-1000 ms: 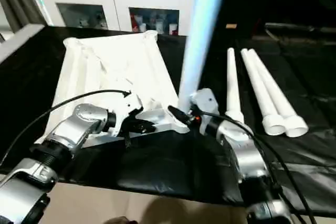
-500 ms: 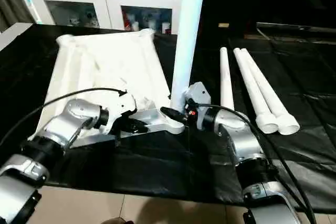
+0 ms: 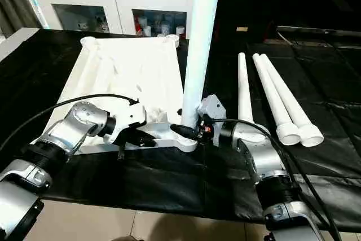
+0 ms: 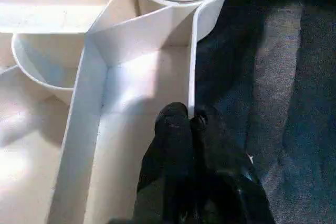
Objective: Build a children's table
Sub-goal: Insert table leg to table base, then rotate leg to tighten
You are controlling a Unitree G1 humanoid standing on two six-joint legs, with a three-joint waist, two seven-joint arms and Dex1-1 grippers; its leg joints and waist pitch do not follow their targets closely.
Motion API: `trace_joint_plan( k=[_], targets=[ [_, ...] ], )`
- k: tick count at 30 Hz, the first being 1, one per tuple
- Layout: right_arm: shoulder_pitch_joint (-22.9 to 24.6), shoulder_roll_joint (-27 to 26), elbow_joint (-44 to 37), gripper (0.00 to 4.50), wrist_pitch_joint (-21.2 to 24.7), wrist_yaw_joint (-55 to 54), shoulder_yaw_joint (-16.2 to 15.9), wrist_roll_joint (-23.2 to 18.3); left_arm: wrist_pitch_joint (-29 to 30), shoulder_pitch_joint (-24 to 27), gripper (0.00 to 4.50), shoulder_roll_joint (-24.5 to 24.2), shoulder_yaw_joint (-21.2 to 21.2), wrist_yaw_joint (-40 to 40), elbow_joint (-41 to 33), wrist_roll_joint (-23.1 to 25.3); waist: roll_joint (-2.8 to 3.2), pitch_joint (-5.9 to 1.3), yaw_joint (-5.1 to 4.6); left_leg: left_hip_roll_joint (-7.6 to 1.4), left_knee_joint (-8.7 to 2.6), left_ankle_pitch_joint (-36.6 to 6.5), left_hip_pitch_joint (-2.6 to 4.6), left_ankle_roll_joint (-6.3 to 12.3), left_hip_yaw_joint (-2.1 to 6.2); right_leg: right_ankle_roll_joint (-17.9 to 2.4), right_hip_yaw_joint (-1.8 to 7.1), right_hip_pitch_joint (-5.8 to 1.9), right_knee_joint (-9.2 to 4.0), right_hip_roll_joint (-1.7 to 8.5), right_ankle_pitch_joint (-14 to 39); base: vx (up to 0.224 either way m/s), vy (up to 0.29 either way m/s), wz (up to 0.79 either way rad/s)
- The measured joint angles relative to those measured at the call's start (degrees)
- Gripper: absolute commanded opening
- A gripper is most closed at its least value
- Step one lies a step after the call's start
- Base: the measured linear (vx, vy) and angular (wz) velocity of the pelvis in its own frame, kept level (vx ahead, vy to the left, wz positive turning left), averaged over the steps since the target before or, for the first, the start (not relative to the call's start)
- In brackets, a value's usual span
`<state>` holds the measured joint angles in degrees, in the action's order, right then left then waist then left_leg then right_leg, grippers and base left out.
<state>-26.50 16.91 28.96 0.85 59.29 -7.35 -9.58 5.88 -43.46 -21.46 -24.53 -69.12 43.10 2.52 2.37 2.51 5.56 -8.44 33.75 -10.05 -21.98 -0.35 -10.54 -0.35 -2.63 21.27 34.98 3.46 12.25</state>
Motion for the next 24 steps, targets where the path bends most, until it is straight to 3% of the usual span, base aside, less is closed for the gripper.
trace_joint_plan(
  k=[7,13,17,20,24],
  targets=[
    [-2.0,-4.03,3.86,1.94,-0.3,-5.37,0.8,0.23,4.29,0.37,0.0,-0.61,2.05,0.92,-0.32,-0.28,-0.07,0.02,-0.8,-0.02,-0.02,0.01,0.17,-0.01,0.0,-0.21,0.0,0.04,0.05,0.01,-0.13,0.0,0.0,0.0],
    [-8.31,-10.91,13.15,1.94,-0.93,-20.14,3.23,1.4,15.99,7.1,0.0,-1.47,6.84,10.27,-13.3,-0.61,-0.23,0.13,-3.36,-0.03,-0.02,0.16,0.01,-0.26,0.19,-0.27,-0.08,0.77,0.0,0.02,-0.17,-0.005,0.002,-0.04],
    [-13.78,-13.84,20.11,1.94,-1.09,-29.42,4.78,2.39,27.42,10.75,0.0,2.44,10.37,19.02,-22.68,-0.27,-0.44,0.22,-4.22,-0.03,-0.02,0.1,-0.03,-0.35,0.15,-0.81,-0.05,1.03,-0.02,0.02,-0.49,0.0,0.0,0.0],
    [-16.31,-14.69,23.27,1.94,-1.08,-33.7,5.67,2.56,32.52,11.91,0.0,5.37,10.84,22.81,-26.86,-0.32,-0.5,0.2,-4.28,-0.03,-0.07,-0.07,-0.06,-0.56,0.15,-0.99,-0.05,1.1,-0.04,0.0,-0.62,0.0,0.0,0.0],
    [-18.58,-15.92,25.96,1.94,-1.08,-36.86,6.53,3.05,36.42,12.17,0.0,8.11,11.3,26.98,-29.2,-0.34,-0.55,0.17,-3.47,-0.16,-0.29,-0.1,-0.07,-0.64,0.15,-0.93,-0.22,1.18,-0.04,-0.07,-0.59,0.0,0.0,0.0]
  ],
)
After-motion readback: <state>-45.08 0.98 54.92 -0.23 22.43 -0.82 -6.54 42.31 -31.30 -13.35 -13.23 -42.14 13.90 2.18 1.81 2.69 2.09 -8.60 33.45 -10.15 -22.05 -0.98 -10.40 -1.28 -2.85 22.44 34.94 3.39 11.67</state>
